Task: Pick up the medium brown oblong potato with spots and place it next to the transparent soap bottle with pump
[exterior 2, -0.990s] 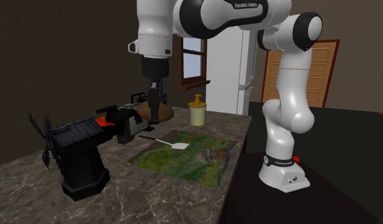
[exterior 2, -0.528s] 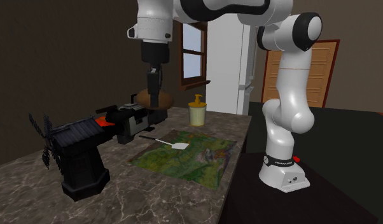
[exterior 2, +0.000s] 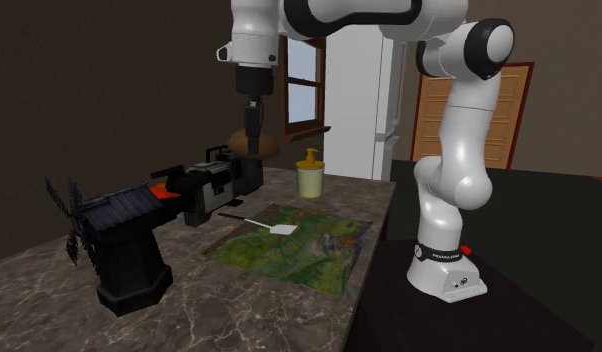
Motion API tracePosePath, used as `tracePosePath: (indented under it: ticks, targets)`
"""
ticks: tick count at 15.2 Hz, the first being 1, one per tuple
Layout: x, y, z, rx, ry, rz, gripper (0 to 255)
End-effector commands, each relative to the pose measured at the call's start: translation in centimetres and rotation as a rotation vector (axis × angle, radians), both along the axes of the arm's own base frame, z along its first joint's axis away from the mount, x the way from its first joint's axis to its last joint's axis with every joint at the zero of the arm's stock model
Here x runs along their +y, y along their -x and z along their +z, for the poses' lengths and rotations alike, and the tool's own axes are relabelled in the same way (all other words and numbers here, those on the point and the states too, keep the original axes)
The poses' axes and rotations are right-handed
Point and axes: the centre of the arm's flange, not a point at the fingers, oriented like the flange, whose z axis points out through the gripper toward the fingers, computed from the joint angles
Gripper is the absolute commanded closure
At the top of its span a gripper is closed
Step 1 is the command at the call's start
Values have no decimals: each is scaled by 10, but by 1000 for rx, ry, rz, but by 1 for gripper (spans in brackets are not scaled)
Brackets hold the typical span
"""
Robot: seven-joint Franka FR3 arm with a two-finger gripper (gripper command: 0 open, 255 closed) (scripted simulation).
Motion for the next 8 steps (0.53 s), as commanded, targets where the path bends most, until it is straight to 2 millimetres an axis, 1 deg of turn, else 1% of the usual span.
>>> tracePosePath:
  ticks: [1,8]
  targets:
    - [-26,6,-1,0,0,1,255]
    - [-117,23,-1,0,0,1,255]
